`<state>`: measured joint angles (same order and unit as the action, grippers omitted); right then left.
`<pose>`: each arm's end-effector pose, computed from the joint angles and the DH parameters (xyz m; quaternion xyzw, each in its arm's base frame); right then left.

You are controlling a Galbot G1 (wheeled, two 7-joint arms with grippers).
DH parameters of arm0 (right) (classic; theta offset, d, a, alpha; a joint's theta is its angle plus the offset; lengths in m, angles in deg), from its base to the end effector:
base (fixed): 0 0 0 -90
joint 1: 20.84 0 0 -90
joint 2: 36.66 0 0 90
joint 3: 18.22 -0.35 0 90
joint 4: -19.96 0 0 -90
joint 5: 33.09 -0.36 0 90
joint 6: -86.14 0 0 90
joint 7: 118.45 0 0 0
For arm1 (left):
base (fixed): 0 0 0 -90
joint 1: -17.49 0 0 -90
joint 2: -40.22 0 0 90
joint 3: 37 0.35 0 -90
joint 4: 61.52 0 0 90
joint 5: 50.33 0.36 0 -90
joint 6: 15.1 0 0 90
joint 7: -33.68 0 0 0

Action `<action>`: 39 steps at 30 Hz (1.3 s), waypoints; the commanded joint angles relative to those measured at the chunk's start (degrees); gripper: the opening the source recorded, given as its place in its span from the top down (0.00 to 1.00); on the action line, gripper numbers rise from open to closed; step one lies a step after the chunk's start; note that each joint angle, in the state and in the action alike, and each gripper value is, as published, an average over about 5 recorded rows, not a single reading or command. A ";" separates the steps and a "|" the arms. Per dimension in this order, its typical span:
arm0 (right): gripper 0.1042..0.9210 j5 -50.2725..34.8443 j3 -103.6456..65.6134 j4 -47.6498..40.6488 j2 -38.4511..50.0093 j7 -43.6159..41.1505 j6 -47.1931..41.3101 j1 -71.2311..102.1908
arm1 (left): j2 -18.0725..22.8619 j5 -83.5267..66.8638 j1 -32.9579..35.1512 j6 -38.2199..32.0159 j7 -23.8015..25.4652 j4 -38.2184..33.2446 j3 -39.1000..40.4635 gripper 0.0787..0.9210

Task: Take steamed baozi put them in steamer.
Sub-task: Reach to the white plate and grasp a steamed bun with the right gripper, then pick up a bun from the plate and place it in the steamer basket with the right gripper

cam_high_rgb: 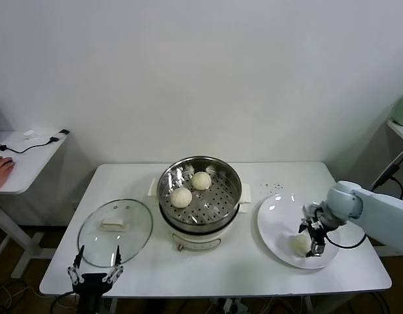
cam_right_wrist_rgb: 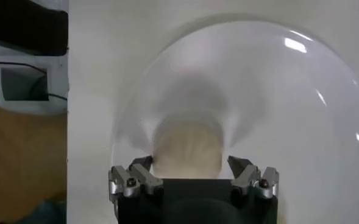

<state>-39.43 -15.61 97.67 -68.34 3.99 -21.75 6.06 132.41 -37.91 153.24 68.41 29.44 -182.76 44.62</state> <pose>0.4592 -0.1785 -0.2509 0.5096 -0.5306 0.4795 0.4783 0.0944 0.0386 -0.3332 0.0834 -0.9835 -0.1430 0.0731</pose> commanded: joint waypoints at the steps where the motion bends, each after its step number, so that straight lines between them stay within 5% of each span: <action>1: 0.27 1.09 -1.01 -1.58 -1.59 -0.27 0.18 1.97 | 0.38 0.34 0.00 0.14 -0.02 0.14 -0.23 0.12; 7: 0.38 0.49 -0.78 -1.46 -1.28 -0.56 0.27 0.99 | 0.33 0.54 0.05 0.13 -0.02 0.18 -0.05 0.12; 16: 0.43 -0.68 2.29 -1.41 -0.97 -1.95 3.48 -6.66 | 0.03 0.60 0.06 0.20 -0.01 0.06 0.07 0.12; 28: 0.42 12.78 19.05 -4.47 -19.27 -8.71 46.30 -45.60 | 0.08 1.12 0.58 0.10 -0.03 -0.13 0.47 0.12; 39: 0.42 16.16 12.54 -2.42 -35.28 -7.90 55.12 -44.65 | 0.07 1.68 0.23 0.77 0.05 0.03 1.13 0.12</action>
<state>-27.60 -2.50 94.77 -91.67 -2.90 20.78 -31.85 132.42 -36.62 153.56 68.86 29.44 -182.82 45.46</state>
